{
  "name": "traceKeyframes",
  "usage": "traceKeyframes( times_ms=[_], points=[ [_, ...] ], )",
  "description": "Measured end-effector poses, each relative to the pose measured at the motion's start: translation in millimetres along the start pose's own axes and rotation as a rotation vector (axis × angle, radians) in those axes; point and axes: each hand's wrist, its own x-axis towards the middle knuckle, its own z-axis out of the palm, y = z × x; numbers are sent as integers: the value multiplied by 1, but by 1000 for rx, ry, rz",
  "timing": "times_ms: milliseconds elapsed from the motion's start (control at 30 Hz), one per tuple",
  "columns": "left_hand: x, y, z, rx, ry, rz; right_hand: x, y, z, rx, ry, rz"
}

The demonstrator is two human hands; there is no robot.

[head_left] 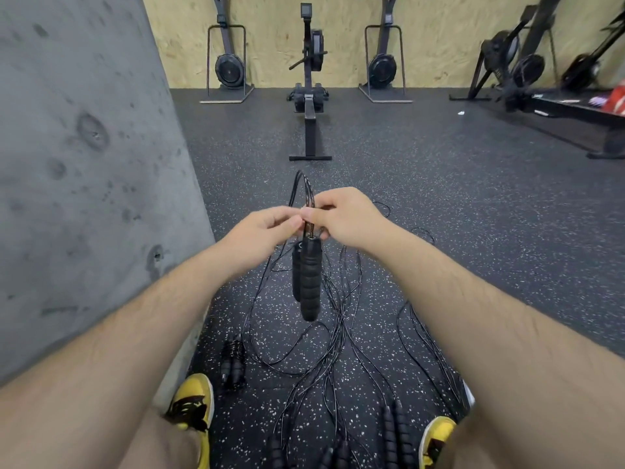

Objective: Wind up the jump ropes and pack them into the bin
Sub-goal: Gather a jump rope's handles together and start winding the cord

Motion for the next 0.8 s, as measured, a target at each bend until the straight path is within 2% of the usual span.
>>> traceKeyframes(
  times_ms=[67, 200, 400, 533, 800],
  points=[
    [-2, -6, 4, 49, -41, -8, 2, 1, -2, 5, 19, 0],
    [0, -3, 14, 110, 51, -6, 4, 4, -3, 9, 31, -20],
    [4, 3, 20, -23, 90, 25, 2, 8, -9, 132, 20, -58],
    [6, 11, 23, -110, 184, 18, -4, 10, -10, 99, 17, -51],
    [1, 22, 25, -212, 115, -16, -1, 10, -11, 197, 123, 34]
  ],
)
